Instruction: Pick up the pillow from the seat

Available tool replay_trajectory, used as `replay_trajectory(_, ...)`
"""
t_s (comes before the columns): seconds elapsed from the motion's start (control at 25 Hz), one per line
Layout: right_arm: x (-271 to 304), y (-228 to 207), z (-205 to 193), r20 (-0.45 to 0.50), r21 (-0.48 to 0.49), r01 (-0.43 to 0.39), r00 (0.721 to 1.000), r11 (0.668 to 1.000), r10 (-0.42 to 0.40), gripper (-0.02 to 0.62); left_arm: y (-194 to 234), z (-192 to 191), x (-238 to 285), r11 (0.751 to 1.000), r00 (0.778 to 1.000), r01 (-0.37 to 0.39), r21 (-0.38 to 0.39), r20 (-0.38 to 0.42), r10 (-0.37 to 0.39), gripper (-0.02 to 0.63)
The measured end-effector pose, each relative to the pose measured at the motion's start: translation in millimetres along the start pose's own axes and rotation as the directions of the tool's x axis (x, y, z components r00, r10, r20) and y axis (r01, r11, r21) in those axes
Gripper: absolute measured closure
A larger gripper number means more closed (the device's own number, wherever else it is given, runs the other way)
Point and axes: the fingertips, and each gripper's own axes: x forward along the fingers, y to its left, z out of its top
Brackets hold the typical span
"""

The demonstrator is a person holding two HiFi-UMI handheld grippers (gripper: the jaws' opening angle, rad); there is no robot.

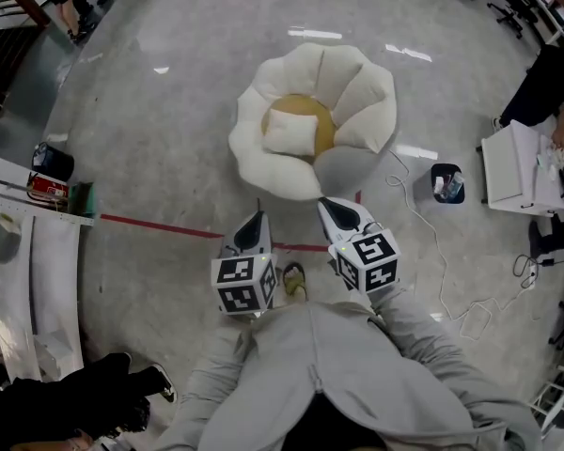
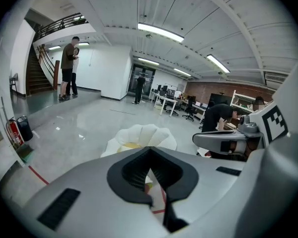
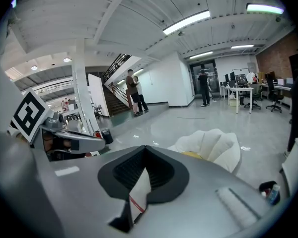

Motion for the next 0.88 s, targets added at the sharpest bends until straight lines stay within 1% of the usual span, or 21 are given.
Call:
replay_trajectory(0.32,37.4,-23.3,16.2,0.009,0.05,0.04,0.999,0.998,-0.041,0.595,14.9,18.8,36.2,0.999,0.999,0.031,0.018,-0.037,-0.03,0.603)
replay_trajectory(0.52,49.6,-34.2,17.2,0.002,0.081,0.057,0.998,0.995,-0.058,0.595,20.9,18.8,54.6,0.999,0.997,0.035,0.01,-0.065,-0.034,0.603)
replay_trajectory(0.72,60.7,-49.2,10.7,-0.03,0.094,0.071,0.997,0.993,-0.068,0.595,21.6,21.0,72.6,0.999,0.996,0.038,0.002,-0.082,-0.038,0.603)
replay_trajectory(0.88,76.7,-66.7,5.0,-0.067,0.097,0.068,0.996,0.993,-0.062,0.595,26.5,20.6,99.0,0.999,0.994,0.03,-0.017,-0.103,-0.032,0.603)
